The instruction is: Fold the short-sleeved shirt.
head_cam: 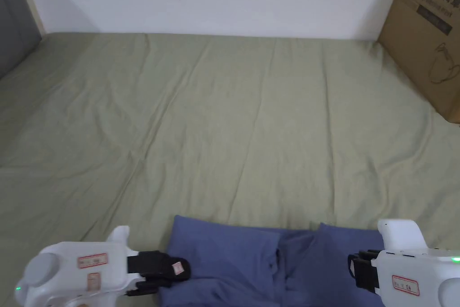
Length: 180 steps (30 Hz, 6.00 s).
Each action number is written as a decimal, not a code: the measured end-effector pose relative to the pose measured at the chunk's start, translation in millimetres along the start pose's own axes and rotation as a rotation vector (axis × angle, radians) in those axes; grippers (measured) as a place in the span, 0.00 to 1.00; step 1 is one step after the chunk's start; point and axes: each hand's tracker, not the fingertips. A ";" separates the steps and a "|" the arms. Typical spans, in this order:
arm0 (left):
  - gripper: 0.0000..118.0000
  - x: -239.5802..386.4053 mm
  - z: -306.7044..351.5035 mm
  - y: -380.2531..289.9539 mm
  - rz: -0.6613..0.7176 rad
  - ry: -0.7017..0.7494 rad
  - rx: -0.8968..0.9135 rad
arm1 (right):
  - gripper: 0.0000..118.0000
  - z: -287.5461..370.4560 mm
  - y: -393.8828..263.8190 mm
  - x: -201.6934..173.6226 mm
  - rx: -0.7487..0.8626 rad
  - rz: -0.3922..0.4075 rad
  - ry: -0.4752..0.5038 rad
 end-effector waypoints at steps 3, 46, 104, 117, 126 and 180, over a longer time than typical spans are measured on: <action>0.05 -17.4 54.8 4.0 -0.011 0.105 0.054 | 0.03 -0.2 -0.4 0.3 0.010 -0.001 0.004; 0.03 171.0 -113.4 -19.0 -0.386 0.312 -0.067 | 0.03 -8.3 -42.7 86.6 -0.011 -0.261 0.006; 0.65 17.8 -90.6 5.6 0.097 -0.191 -0.086 | 0.03 -84.5 21.4 -67.9 -0.160 0.090 0.067; 0.21 16.3 -27.9 17.6 -0.044 0.036 -0.040 | 0.03 -49.1 38.9 -77.4 -0.075 0.051 0.123; 0.21 -1.5 142.6 79.4 -0.178 0.593 0.069 | 0.03 -48.1 41.8 -90.8 -0.059 0.093 0.121; 0.00 333.5 37.8 -116.5 -0.882 0.795 1.057 | 0.03 174.6 57.2 -79.6 0.882 0.095 -0.289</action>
